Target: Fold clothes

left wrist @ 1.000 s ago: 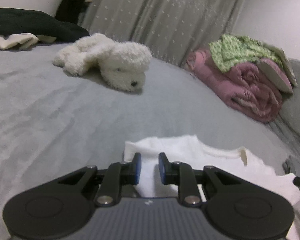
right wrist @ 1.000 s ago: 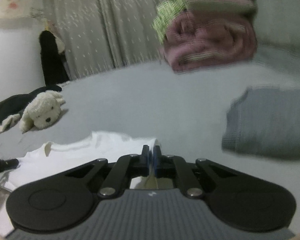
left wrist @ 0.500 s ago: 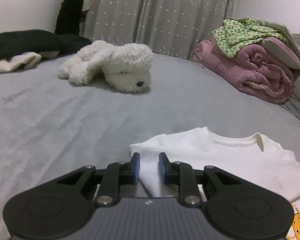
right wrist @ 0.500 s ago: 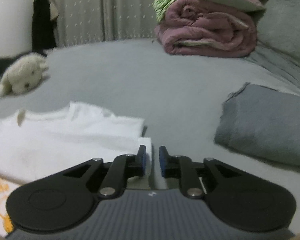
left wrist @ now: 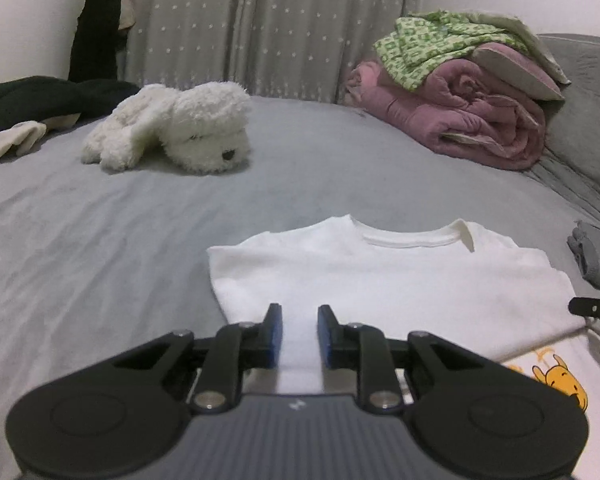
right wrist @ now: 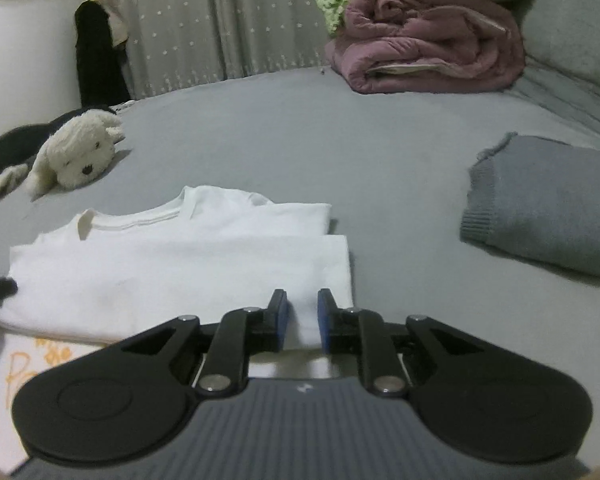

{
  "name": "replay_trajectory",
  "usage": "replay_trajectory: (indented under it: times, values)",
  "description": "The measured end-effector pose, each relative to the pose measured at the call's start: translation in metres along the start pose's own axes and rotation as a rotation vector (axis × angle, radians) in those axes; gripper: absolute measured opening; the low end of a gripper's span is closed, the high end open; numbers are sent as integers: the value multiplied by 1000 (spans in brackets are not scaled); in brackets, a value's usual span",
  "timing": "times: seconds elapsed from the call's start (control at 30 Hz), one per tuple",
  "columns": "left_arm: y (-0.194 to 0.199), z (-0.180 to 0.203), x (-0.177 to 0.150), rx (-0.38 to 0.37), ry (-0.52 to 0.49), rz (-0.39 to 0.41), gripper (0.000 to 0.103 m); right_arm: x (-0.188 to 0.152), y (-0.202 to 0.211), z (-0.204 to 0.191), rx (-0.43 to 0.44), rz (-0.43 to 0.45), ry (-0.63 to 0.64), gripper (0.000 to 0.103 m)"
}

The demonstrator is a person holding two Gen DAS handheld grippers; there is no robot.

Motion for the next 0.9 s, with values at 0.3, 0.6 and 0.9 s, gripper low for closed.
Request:
replay_trajectory:
  times: [0.3, 0.6, 0.9]
  values:
    - [37, 10, -7, -17, -6, -60, 25, 1, 49, 1, 17, 14, -40, 44]
    - [71, 20, -28, -44, -6, -159, 35, -25, 94, 6, 39, -35, -72, 53]
    - [109, 23, -63, -122, -14, -213, 42, -67, 126, 26, 79, -146, -139, 56]
Point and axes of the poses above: each gripper's, at about its wrist camera, not at the fingertips, and y roughly against the way its jaws point, z to its right, x to its top, the point moved 9 cm from there along -y, roughly the way its jaws point, and after that the axes turned 10 degrees about -y, right-handed, at the moved point
